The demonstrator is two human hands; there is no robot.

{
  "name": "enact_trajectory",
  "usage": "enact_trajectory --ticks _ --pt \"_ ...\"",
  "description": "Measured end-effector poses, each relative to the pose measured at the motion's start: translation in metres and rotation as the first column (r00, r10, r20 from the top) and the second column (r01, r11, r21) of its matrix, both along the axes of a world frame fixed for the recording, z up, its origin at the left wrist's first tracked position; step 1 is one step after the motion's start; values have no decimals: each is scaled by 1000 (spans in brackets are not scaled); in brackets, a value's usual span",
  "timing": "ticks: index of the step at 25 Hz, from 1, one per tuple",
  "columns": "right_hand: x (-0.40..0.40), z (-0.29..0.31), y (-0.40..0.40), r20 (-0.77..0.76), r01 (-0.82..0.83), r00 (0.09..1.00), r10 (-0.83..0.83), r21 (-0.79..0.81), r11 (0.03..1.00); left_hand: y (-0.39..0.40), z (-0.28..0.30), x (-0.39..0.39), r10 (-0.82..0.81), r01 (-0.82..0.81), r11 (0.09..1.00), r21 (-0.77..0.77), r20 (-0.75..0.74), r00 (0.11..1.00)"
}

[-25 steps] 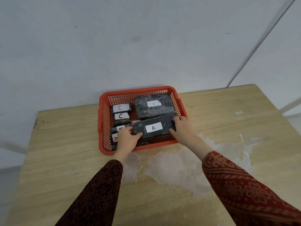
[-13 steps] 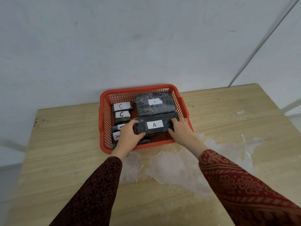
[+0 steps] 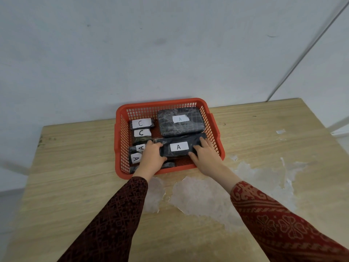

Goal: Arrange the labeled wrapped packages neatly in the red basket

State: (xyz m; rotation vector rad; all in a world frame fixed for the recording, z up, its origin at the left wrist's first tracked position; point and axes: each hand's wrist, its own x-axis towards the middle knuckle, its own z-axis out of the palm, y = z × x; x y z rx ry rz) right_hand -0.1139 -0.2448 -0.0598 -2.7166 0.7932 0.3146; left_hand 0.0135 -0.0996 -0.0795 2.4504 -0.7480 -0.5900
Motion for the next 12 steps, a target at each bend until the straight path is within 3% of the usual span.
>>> enact_trajectory --ticks 5,8,12 --pt "-1 3 5 -123 -67 990 76 79 995 -2 12 -10 -187 161 981 111 287 939" --pt "2 6 -4 -200 -112 971 132 108 988 0 15 -15 -218 188 972 144 229 949" --pt "-5 6 -6 -222 -169 957 186 94 981 9 15 -29 -294 255 918 303 90 952"
